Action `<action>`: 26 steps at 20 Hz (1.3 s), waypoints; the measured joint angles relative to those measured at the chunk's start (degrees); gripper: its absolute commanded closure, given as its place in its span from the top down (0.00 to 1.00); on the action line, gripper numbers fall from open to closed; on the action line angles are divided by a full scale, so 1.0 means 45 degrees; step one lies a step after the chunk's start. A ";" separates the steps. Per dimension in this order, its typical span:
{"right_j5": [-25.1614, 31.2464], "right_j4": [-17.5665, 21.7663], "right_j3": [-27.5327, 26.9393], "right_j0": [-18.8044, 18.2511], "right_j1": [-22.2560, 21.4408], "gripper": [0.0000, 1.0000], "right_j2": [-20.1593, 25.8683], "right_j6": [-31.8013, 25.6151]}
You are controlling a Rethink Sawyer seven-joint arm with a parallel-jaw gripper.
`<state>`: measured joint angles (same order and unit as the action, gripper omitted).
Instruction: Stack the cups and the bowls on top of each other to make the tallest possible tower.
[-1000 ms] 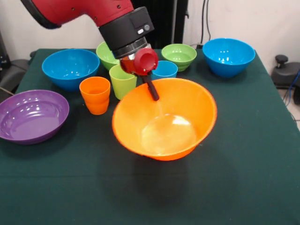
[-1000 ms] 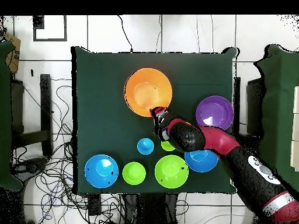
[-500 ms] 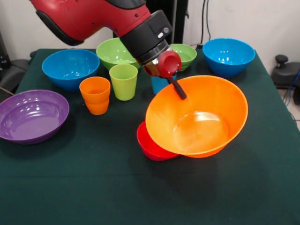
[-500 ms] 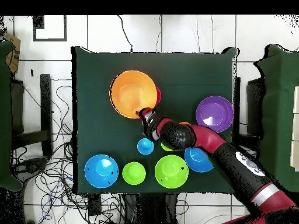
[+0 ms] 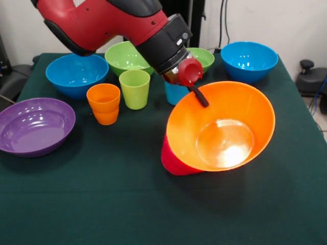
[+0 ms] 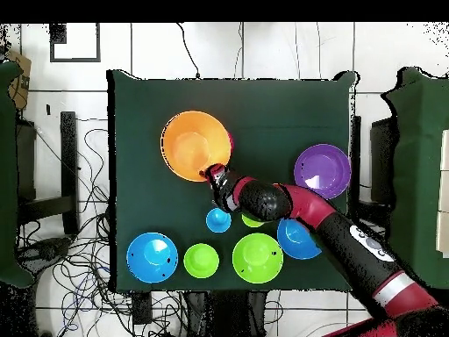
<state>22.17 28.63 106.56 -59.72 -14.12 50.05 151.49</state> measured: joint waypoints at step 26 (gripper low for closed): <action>0.1181 -0.0045 0.0441 0.1244 -0.4834 0.00 -0.0709 0.0000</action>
<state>27.48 28.43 108.55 -54.12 -35.87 46.86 151.49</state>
